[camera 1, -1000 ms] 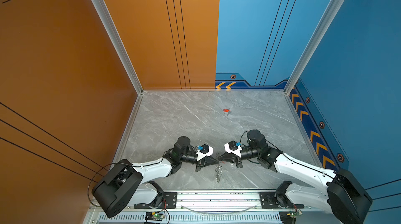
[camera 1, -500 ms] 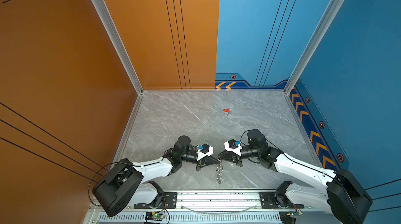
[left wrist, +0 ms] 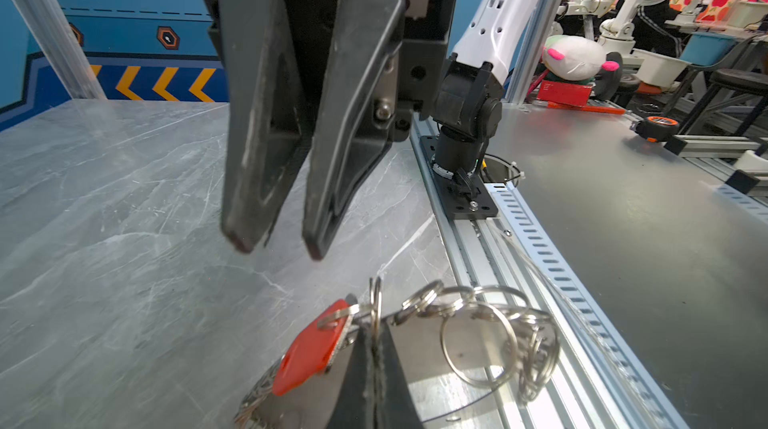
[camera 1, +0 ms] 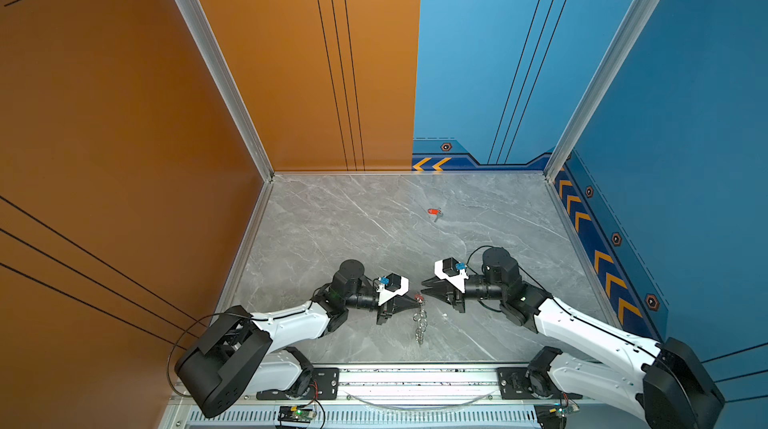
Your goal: Put the keys on the keyring
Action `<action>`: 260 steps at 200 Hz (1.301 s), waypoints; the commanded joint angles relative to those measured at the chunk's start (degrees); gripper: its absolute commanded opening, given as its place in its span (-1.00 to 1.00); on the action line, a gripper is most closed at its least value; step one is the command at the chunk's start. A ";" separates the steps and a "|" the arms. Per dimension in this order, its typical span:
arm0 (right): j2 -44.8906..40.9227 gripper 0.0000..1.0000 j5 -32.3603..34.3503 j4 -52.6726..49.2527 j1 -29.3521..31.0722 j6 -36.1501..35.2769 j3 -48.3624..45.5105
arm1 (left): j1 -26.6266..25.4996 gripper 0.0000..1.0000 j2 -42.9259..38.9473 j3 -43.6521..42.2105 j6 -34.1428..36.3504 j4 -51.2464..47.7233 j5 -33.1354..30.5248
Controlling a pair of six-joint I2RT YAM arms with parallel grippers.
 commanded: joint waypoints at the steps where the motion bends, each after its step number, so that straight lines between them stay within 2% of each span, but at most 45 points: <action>1: -0.57 -0.58 -1.60 -0.27 -0.92 1.63 -0.56 | -0.11 -1.00 -1.60 -0.67 1.51 1.49 -2.73; 32: 1.55 -0.61 -6.72 -4.62 -0.87 0.73 1.92 | -0.05 -1.00 -2.33 -1.16 1.79 1.48 -3.89; 57: 2.23 -0.61 -6.48 -7.44 -0.13 -1.94 2.37 | -0.06 -1.00 -2.35 -1.20 1.87 1.49 -4.00; 165: 3.97 -0.57 -6.42 -7.97 0.90 -3.12 2.62 | -0.06 -1.00 -1.14 -0.44 1.13 1.48 -1.76; 260: 5.66 -0.74 -6.07 -9.10 1.51 -3.76 3.61 | -0.17 -1.00 0.22 0.22 0.56 1.46 -0.13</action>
